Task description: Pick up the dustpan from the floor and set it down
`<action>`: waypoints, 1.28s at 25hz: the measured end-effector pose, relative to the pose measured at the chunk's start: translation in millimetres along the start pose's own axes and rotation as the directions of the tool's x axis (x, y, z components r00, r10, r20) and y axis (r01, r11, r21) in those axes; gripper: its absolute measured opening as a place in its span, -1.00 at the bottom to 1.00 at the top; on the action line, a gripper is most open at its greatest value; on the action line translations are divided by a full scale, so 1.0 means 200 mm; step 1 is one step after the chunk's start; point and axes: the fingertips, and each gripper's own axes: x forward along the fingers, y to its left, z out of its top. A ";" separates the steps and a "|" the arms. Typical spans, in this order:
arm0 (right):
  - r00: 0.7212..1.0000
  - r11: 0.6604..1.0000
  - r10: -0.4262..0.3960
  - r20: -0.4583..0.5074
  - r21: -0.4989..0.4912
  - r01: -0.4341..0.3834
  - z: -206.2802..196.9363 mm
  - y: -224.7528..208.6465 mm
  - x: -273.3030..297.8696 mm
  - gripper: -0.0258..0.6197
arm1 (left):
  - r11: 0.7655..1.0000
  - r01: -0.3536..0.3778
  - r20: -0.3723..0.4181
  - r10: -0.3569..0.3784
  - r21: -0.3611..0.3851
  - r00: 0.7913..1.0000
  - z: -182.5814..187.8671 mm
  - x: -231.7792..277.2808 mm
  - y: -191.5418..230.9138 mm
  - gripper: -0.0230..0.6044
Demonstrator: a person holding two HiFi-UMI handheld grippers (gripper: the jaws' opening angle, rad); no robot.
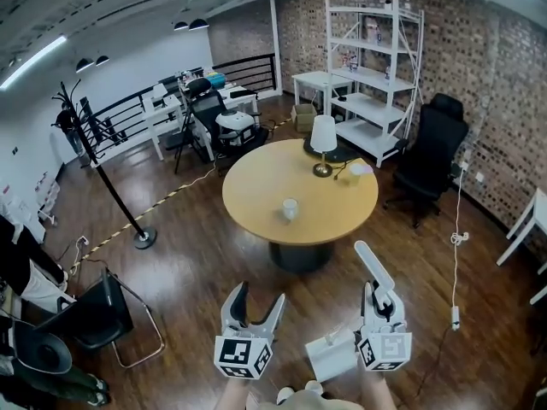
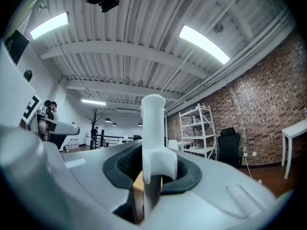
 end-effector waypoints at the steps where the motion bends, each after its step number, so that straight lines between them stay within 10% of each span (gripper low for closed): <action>1: 1.000 1.000 0.006 -0.002 -0.005 -0.006 0.02 0.02 -0.01 -0.68 | 1.000 -0.008 -0.001 0.008 0.004 1.000 0.02 -0.01 0.01 0.09; 32: 0.990 0.989 -0.134 -0.039 -0.066 0.131 0.01 -0.23 0.01 -0.68 | 0.999 -0.010 -0.007 0.010 0.032 1.000 -0.06 0.17 -0.04 0.01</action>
